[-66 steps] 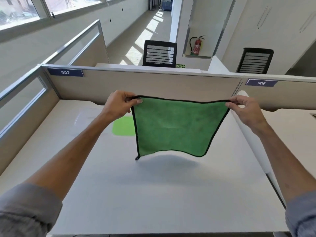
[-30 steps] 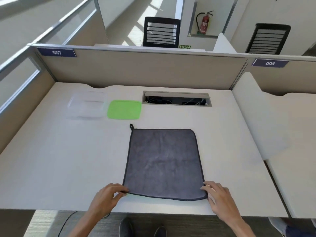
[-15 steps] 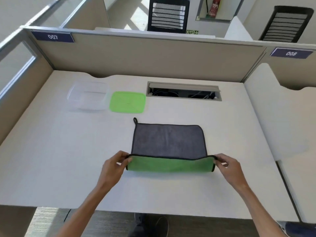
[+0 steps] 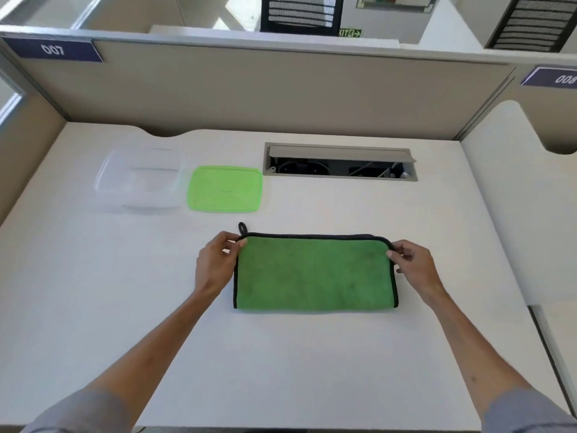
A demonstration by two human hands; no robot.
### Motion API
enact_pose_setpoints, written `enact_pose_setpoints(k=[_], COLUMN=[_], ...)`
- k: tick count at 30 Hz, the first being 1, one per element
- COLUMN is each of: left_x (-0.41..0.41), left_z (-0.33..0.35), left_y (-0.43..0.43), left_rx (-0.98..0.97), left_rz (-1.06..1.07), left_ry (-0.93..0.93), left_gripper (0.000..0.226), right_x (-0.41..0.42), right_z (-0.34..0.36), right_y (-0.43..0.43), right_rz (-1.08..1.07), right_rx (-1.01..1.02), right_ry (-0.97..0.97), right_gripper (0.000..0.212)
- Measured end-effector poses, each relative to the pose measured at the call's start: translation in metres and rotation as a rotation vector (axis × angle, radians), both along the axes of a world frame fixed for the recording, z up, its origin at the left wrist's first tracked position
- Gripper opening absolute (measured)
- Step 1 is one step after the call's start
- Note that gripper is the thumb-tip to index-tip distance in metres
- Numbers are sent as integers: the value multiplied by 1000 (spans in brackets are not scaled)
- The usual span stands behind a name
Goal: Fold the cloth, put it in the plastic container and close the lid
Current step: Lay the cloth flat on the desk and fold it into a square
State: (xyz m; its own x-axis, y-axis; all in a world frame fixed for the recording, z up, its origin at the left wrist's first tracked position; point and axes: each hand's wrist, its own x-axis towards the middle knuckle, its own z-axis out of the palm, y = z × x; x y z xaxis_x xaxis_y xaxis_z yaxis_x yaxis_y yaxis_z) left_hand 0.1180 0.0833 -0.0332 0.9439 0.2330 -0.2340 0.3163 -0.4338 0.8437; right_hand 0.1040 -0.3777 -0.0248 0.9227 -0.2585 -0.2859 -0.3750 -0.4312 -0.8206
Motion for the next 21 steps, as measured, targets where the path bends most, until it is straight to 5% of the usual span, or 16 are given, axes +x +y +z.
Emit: enact_pose_setpoints(k=[12, 21], left_x=[29, -4], left_z=[-32, -39], left_y=[-2, -15], left_rx=[128, 445], left_rz=[-11, -129], left_ry=[66, -189], left_gripper=[26, 26], right_x=[25, -17], right_z=[-26, -34], right_y=[4, 43], right_rz=[-82, -279], right_rx=[-38, -413], right_ry=[77, 88], right_gripper=[6, 24])
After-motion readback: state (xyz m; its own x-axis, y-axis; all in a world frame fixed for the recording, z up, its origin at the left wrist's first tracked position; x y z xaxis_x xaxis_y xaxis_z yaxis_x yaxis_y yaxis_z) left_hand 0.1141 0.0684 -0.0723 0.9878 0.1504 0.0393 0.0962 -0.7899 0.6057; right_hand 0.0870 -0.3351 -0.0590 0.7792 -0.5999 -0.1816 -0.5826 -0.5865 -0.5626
